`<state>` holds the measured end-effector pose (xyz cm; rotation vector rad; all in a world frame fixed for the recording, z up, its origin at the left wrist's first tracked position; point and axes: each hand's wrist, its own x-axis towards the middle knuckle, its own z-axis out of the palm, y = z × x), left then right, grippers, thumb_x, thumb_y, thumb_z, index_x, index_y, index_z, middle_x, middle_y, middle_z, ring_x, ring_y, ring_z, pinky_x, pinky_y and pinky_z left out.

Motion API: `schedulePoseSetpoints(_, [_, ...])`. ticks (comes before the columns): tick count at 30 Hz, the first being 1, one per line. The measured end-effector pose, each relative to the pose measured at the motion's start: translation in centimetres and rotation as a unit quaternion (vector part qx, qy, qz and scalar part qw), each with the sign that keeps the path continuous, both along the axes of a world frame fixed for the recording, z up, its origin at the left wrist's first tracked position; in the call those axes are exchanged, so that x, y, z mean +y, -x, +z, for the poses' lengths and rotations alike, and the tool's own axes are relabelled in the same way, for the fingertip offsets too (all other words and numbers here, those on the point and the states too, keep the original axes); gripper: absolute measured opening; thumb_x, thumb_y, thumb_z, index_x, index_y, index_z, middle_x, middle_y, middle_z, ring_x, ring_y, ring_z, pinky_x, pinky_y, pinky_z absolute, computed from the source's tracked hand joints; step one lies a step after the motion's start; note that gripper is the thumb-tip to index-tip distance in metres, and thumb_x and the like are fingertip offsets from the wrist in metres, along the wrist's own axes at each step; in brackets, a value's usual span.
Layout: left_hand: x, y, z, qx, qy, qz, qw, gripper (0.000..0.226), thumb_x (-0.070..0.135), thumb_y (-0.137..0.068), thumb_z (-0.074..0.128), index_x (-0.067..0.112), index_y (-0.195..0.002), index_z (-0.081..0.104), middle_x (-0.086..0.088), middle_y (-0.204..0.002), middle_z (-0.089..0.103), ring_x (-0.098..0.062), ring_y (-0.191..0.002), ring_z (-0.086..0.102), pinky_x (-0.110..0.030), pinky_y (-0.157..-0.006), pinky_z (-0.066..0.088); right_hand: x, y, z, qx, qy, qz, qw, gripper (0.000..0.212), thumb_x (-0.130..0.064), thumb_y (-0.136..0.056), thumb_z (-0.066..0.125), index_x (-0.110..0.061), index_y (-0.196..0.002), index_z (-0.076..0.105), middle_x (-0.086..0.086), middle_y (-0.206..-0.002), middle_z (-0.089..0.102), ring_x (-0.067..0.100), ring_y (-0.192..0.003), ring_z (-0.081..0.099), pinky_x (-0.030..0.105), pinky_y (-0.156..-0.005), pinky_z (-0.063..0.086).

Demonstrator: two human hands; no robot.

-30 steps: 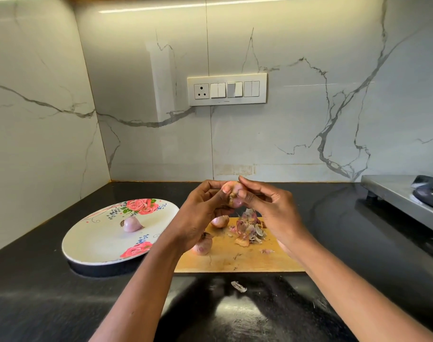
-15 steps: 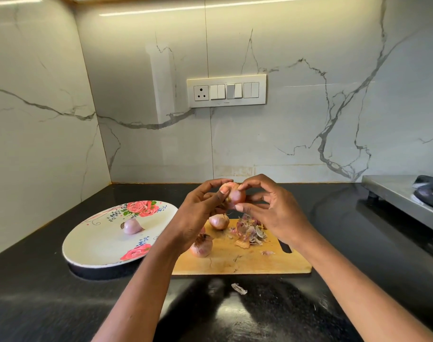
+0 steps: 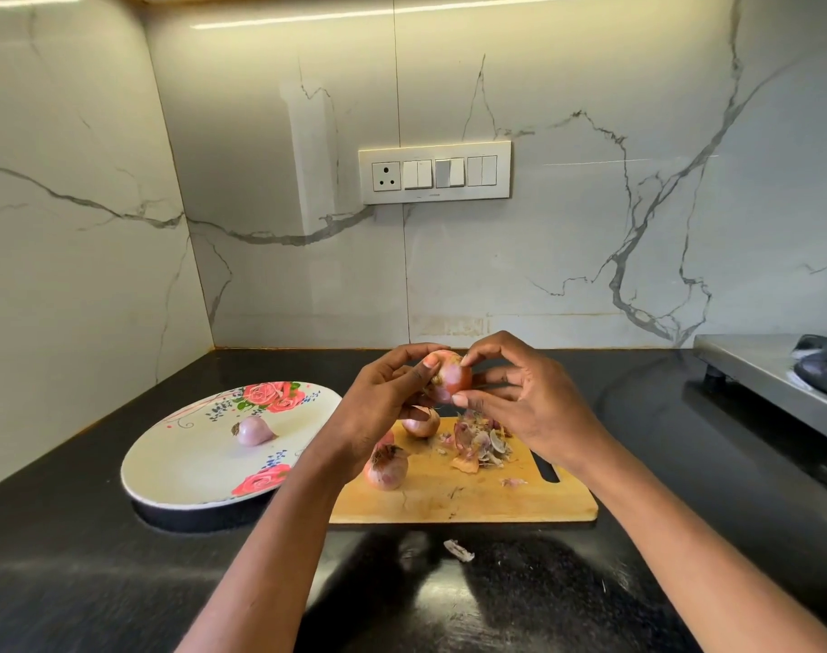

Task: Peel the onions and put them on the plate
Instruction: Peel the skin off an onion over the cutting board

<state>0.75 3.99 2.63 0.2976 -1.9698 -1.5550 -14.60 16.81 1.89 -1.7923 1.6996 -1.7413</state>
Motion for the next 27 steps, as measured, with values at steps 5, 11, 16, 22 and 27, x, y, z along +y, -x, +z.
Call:
schedulePoseSetpoints(5, [-0.1, 0.0, 0.1, 0.002, -0.023, -0.006, 1.000, 0.027, 0.024, -0.105, 0.048, 0.020, -0.124, 0.067, -0.013, -0.108, 0.074, -0.023, -0.092, 0.071, -0.033, -0.081, 0.058, 0.0, 0.1, 0.1, -0.024, 0.001, 0.006, 1.000, 0.024, -0.013, -0.084, 0.080, -0.021, -0.101, 0.065, -0.009, -0.101, 0.075, 0.010, -0.092, 0.075, 0.023, -0.069, 0.058])
schedulePoseSetpoints(11, [-0.2, 0.0, 0.1, -0.002, -0.031, -0.013, 0.999, 0.025, 0.021, -0.105, 0.050, 0.019, -0.122, 0.068, -0.006, -0.105, 0.076, -0.020, -0.090, 0.072, -0.030, -0.079, 0.059, 0.0, 0.6, 0.2, -0.012, 0.004, -0.024, 1.000, 0.007, -0.020, -0.087, 0.075, -0.024, -0.093, 0.072, -0.008, -0.094, 0.074, 0.013, -0.088, 0.072, 0.037, -0.076, 0.062])
schedulePoseSetpoints(16, [-0.2, 0.1, -0.1, -0.003, -0.040, 0.001, 0.999, 0.026, 0.025, -0.105, 0.050, 0.021, -0.122, 0.068, -0.008, -0.110, 0.074, -0.024, -0.095, 0.072, -0.029, -0.080, 0.059, -0.1, 1.1, -0.1, 0.042, -0.015, -0.048, 0.998, 0.005, -0.019, -0.092, 0.072, -0.024, -0.093, 0.071, -0.011, -0.089, 0.069, 0.005, -0.085, 0.064, 0.026, -0.074, 0.056])
schedulePoseSetpoints(22, [-0.7, 0.0, -0.1, 0.022, -0.082, 0.026, 0.996, 0.028, 0.027, -0.105, 0.049, 0.019, -0.124, 0.067, -0.011, -0.112, 0.074, -0.028, -0.098, 0.074, -0.031, -0.080, 0.058, 0.1, 1.7, -0.5, 0.133, -0.089, -0.100, 0.982, 0.007, -0.022, -0.095, 0.069, -0.026, -0.100, 0.069, -0.015, -0.096, 0.067, -0.002, -0.091, 0.061, 0.012, -0.075, 0.045])
schedulePoseSetpoints(27, [-0.4, 0.3, -0.2, 0.027, -0.088, 0.021, 0.996, 0.030, 0.028, -0.102, 0.054, 0.013, -0.125, 0.065, -0.012, -0.109, 0.075, -0.027, -0.097, 0.074, -0.034, -0.086, 0.060, 0.2, 0.7, -0.3, 0.065, -0.063, -0.088, 0.992, 0.036, -0.034, -0.089, 0.076, -0.033, -0.122, 0.061, -0.018, -0.111, 0.066, -0.002, -0.096, 0.066, 0.021, -0.080, 0.055])
